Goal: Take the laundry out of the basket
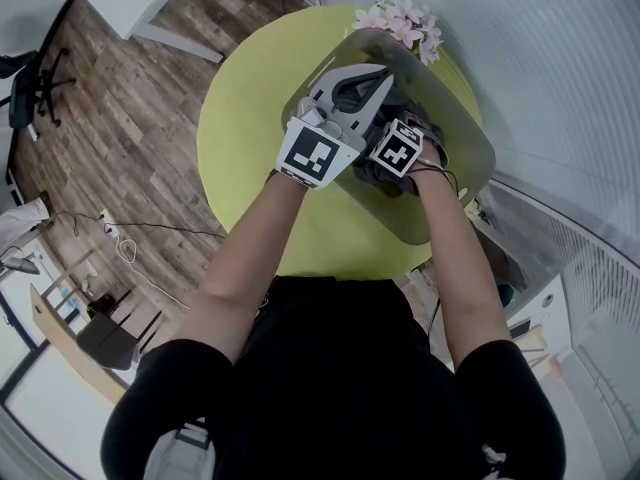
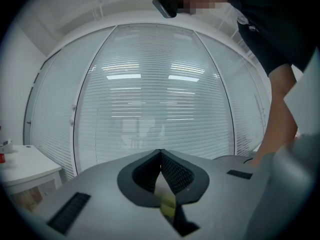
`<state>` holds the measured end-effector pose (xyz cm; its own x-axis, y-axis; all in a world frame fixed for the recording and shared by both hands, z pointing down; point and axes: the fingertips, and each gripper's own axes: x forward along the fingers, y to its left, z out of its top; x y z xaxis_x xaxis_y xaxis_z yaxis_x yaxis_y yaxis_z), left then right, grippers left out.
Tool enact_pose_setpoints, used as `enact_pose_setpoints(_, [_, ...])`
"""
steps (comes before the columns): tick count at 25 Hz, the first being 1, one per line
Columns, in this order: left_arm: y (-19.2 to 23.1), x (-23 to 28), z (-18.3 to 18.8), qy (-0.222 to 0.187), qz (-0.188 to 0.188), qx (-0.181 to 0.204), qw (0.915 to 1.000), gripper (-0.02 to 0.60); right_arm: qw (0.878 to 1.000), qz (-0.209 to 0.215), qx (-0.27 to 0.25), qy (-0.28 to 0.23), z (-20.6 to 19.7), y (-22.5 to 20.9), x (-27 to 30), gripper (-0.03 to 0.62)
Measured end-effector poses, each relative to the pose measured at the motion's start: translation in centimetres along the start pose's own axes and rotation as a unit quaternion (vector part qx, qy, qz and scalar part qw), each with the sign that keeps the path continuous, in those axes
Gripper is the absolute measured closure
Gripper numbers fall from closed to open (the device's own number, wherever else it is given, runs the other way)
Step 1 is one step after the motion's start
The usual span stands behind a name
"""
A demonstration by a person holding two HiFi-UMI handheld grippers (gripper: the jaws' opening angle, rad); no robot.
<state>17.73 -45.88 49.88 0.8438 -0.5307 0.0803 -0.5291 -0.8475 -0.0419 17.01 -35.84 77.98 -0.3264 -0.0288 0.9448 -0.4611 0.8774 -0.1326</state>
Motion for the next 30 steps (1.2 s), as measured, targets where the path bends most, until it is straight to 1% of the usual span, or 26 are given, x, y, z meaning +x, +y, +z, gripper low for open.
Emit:
enact_pose_setpoints(8, [0.6, -0.2, -0.3, 0.003, 0.01, -0.006, 0.9999, 0.575, 1.0, 0.014, -0.006, 0.012, -0.4, -0.2, 1.6, 0.149])
enact_pose_setpoints(11, [0.8, -0.2, -0.3, 0.002, 0.014, -0.009, 0.9998, 0.575, 1.0, 0.005, -0.015, 0.008, -0.3, -0.6, 1.6, 0.152])
enact_pose_setpoints(13, [0.9, -0.2, -0.3, 0.004, 0.017, -0.011, 0.9998, 0.575, 1.0, 0.001, -0.022, 0.006, -0.1, -0.6, 1.1, 0.184])
enact_pose_setpoints(15, [0.8, -0.4, -0.4, 0.007, 0.017, -0.007, 0.9998, 0.575, 1.0, -0.002, -0.027, 0.008, 0.0, -0.4, 0.4, 0.223])
enact_pose_setpoints(18, [0.4, -0.7, -0.4, 0.013, 0.016, 0.005, 0.9998, 0.575, 0.999, 0.001, -0.035, 0.011, 0.4, 0.1, -0.9, 0.246])
enact_pose_setpoints(24, [-0.4, -0.5, 0.4, 0.008, 0.013, 0.014, 0.9998, 0.575, 1.0, 0.006, -0.023, -0.005, 1.1, 1.1, -4.7, 0.252])
enact_pose_setpoints(30, [-2.1, -0.5, 2.7, -0.006, 0.008, 0.022, 0.9997, 0.575, 1.0, -0.013, -0.011, -0.024, 1.7, 1.1, -9.6, 0.252])
